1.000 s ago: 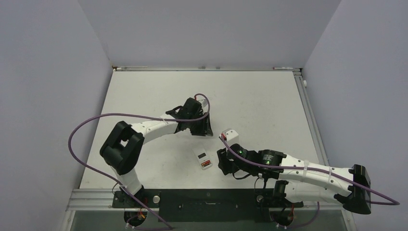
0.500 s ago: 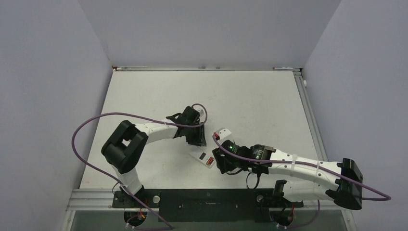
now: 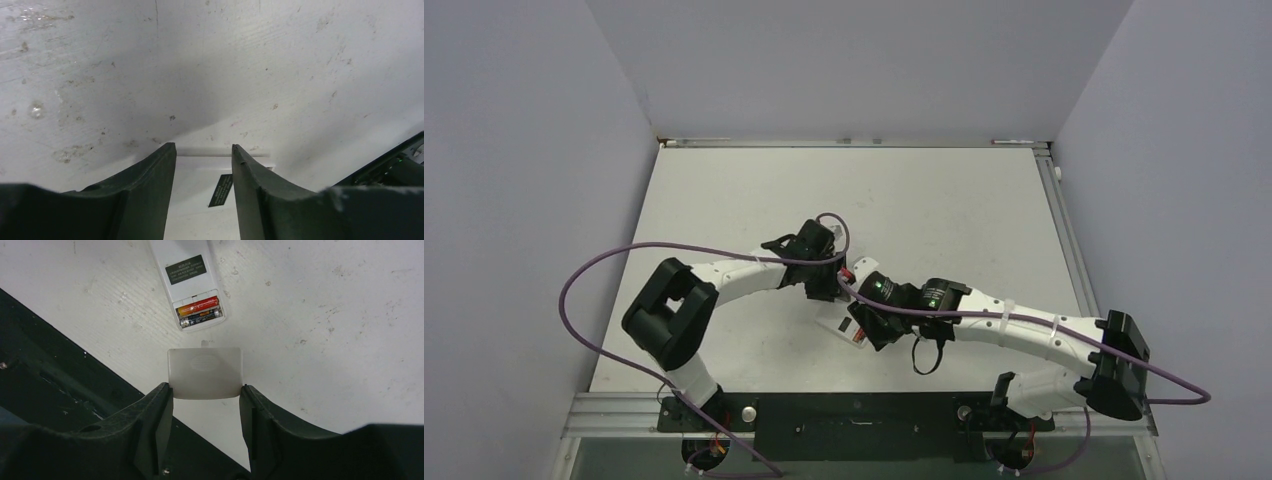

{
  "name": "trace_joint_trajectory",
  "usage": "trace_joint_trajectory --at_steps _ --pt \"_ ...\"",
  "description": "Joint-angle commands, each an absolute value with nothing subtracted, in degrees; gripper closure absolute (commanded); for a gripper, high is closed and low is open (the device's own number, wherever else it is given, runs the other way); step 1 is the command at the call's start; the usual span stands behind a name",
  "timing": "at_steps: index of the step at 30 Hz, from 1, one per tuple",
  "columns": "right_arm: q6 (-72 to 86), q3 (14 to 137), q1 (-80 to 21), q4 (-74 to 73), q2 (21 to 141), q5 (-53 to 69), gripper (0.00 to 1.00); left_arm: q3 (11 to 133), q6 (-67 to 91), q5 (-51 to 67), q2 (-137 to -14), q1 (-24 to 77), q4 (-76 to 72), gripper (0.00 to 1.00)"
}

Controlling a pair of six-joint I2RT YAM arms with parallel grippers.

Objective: Load the batteries into the remote control

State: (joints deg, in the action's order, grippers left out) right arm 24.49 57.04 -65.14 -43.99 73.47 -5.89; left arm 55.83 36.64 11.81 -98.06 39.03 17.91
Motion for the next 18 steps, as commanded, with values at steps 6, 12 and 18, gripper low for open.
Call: trace_joint_trajectory --at_steps 6,12,18 --pt "7.99 67.18 -60.39 -50.62 79.04 -0.67 0.91 51.89 40.1 8.0 -78.96 35.93 20.95 0.48" --pt "-2.63 70.47 -58.1 -52.93 81.74 3.07 0.91 43.57 41.65 4.95 -63.81 32.34 22.9 0.38" --pt "-6.5 71.38 -57.91 -54.62 86.25 4.61 0.91 38.7 40.23 3.74 -51.39 29.26 26.87 0.27"
